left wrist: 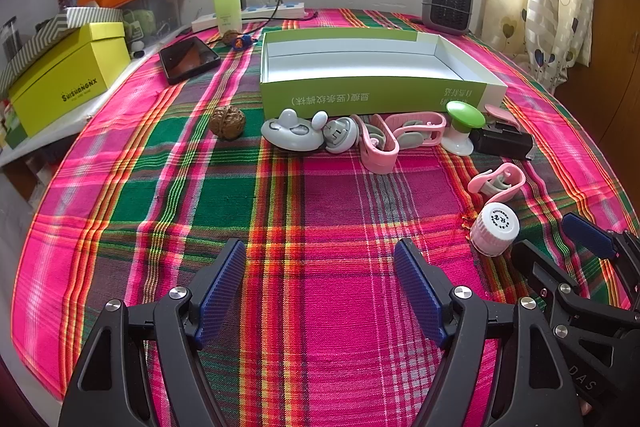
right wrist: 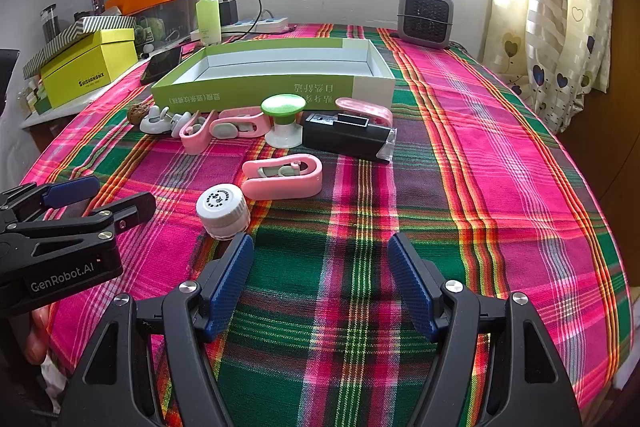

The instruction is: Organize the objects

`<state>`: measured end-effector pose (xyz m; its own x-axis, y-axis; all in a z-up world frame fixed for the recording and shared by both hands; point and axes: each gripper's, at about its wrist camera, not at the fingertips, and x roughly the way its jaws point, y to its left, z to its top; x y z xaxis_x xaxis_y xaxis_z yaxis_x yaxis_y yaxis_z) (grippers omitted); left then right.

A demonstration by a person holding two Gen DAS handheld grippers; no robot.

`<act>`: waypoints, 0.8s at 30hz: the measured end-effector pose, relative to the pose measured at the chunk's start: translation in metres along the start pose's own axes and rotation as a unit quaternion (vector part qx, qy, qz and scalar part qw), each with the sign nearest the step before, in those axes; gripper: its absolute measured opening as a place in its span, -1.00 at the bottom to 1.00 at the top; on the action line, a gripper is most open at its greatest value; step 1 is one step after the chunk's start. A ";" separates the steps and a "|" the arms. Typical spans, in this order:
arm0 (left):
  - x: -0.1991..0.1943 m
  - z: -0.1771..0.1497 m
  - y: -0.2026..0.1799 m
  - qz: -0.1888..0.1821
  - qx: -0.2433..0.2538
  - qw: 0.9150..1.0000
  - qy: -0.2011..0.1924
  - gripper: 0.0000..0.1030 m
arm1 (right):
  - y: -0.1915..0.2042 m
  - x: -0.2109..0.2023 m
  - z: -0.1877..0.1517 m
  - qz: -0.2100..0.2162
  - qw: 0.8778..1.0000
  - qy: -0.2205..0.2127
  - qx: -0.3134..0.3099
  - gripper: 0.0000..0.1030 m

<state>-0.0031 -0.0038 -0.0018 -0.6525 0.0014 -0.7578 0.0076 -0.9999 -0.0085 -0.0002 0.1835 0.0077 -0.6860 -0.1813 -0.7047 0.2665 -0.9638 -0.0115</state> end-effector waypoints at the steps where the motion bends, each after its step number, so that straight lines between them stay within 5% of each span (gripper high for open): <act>1: 0.000 0.000 -0.001 0.000 0.000 1.000 0.000 0.48 | 0.000 0.000 0.000 0.000 1.000 0.000 0.000 0.36; 24: -0.001 0.002 0.000 0.001 -0.002 1.000 0.006 0.48 | -0.018 0.009 0.013 0.057 0.996 0.039 -0.056 0.36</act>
<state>-0.0041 -0.0042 0.0002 -0.6435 -0.0005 -0.7654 0.0119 -0.9999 -0.0093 -0.0201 0.1967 0.0113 -0.5940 -0.2685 -0.7583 0.4171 -0.9088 -0.0050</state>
